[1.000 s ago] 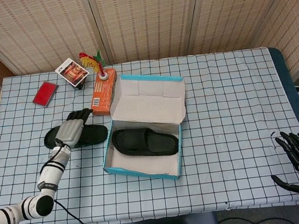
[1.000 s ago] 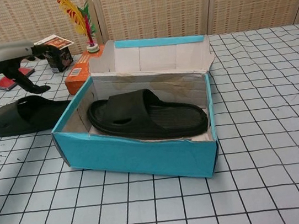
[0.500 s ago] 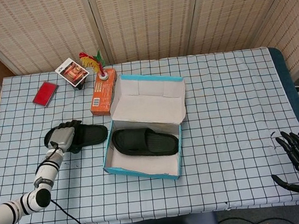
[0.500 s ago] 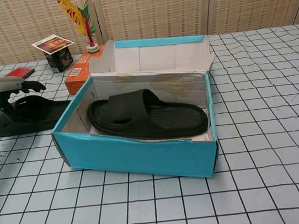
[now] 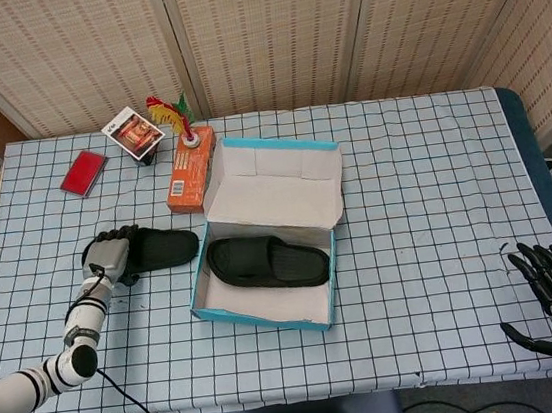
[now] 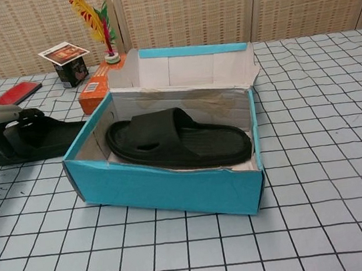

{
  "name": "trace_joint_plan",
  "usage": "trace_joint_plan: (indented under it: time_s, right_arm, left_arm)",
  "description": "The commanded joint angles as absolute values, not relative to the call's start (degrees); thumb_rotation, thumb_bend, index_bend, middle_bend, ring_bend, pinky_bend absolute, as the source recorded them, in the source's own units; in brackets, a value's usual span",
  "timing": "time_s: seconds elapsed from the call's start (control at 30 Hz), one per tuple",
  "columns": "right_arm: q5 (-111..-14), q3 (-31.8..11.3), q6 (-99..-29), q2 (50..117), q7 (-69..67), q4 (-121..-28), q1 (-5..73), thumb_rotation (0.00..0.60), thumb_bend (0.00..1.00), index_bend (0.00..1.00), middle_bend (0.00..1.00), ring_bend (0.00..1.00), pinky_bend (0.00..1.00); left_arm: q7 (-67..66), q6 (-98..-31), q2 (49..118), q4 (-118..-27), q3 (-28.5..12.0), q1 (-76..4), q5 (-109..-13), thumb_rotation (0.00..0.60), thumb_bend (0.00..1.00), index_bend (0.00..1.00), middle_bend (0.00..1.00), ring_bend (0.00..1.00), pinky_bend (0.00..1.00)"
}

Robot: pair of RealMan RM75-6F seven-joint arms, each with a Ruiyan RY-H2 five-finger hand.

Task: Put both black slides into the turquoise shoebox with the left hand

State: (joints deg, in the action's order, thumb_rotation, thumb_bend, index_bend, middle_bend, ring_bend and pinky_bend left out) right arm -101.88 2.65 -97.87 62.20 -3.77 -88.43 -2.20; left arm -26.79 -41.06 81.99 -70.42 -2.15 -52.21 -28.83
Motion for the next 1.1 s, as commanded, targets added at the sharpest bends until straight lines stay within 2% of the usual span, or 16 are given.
trace_joint_plan:
  time_s: [0.03,0.17,0.23,0.33,0.47,0.63,0.8,1.1]
  right_arm:
    - [-102.0,2.7,-97.9,62.2,-3.7,-88.4,-2.2,0.477,0.16,0.0,0.0,0.0,0.0]
    - [-101.9,2.6,-98.1,62.1,-3.8,-88.4,-2.3,0.477,0.16,0.0,0.0,0.0,0.0]
    - [-101.9,2.6,-98.0,62.1,-3.8,-88.4,-2.3,0.476,0.16,0.0,0.0,0.0,0.0]
    - [-101.8,2.6,-97.8,62.1,-3.7,-88.4,-2.3,0.477,0.16,0.0,0.0,0.0,0.0]
    - [-101.7,2.5,-97.9,62.1,-3.6,-88.5,-2.3,0.476,0.16,0.0,0.0,0.0,0.0]
    - [-101.7,2.5,-97.8,62.1,-3.6,-88.5,-2.3,0.477,0.16,0.0,0.0,0.0,0.0]
    - [-101.8,2.5,-97.4,62.2,-3.4,-88.5,-2.2,0.477,0.16,0.0,0.0,0.0,0.0]
    - [-101.7,2.6,-96.9,62.4,-3.0,-88.5,-2.0,0.477,0.16,0.0,0.0,0.0,0.0]
  left_arm:
    - [-27.1,-42.1,83.2,-69.0,-2.2,-52.1,-29.7,0.6,0.29,0.0,0.0,0.0,0.09]
    - [-26.9,-43.6,84.5,-67.6,-2.6,-51.6,-31.3,0.6,0.31,0.0,0.0,0.01,0.2]
    - [-27.0,-44.4,85.0,-66.9,-2.6,-51.2,-32.2,0.6,0.32,0.04,0.03,0.09,0.26]
    - [-27.9,-44.7,85.8,-65.9,-2.4,-50.9,-32.5,0.6,0.33,0.18,0.17,0.23,0.32]
    - [-28.0,-44.3,86.3,-64.9,-2.8,-50.4,-32.7,0.6,0.35,0.28,0.26,0.29,0.37]
    - [-28.1,-45.7,86.2,-65.0,-3.5,-49.8,-34.3,0.6,0.42,0.42,0.41,0.39,0.44]
    - [-27.5,-48.6,85.1,-67.3,-4.7,-48.9,-36.7,0.6,0.46,0.48,0.47,0.43,0.5]
    - [-25.0,-53.5,79.8,-75.2,-6.5,-46.6,-43.1,0.6,0.49,0.51,0.5,0.45,0.52]
